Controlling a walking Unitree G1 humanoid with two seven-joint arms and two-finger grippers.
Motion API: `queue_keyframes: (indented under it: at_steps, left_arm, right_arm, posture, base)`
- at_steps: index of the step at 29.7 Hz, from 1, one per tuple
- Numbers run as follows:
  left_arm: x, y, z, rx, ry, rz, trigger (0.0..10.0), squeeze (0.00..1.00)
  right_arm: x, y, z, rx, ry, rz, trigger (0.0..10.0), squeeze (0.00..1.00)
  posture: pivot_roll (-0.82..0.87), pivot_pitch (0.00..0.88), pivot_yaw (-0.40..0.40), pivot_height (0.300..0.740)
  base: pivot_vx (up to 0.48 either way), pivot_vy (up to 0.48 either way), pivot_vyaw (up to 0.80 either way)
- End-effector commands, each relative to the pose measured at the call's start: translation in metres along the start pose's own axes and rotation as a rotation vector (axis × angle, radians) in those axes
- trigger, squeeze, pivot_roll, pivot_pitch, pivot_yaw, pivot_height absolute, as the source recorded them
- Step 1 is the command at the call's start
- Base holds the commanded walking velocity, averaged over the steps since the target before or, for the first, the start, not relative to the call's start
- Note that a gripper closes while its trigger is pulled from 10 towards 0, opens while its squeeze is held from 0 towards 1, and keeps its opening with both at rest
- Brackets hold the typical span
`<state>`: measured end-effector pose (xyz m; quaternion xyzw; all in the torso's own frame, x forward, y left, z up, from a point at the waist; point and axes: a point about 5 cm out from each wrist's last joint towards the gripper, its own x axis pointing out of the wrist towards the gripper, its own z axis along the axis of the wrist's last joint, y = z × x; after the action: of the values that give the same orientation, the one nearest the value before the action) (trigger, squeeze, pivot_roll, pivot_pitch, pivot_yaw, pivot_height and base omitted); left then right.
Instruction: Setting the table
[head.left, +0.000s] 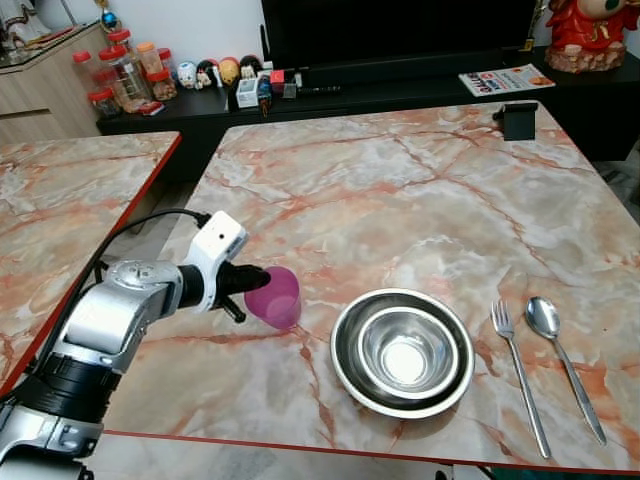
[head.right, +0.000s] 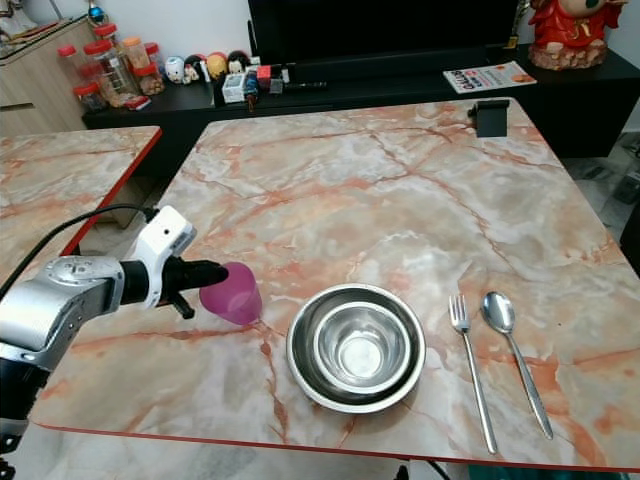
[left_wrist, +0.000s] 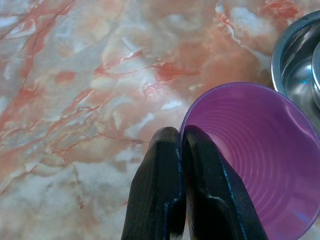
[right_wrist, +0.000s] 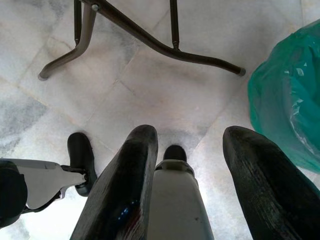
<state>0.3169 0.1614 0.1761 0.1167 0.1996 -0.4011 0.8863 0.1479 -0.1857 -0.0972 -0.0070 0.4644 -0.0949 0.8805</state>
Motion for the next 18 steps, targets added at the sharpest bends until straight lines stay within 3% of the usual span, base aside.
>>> queue_keyframes:
  at_steps: [1,18]
  left_arm:
    - [-0.0006,-0.0005,-0.0035,0.003,0.023,-0.001,10.0,0.00]
    - [0.0019,-0.0060,-0.0064,-0.008,0.024,-0.036,10.0,0.00]
  right_arm:
    - [-0.0001,0.0033,-0.0005,0.015,0.008,0.003,10.0,0.00]
    - [-0.0007,0.0027,-0.0030,0.020,0.014,-0.003,10.0,0.00]
  posture:
    - [0.05,0.001,0.136,0.740]
    - [0.05,0.009,0.141,0.740]
  base:
    - [0.000,0.000,0.00]
    - [0.000,0.000,0.00]
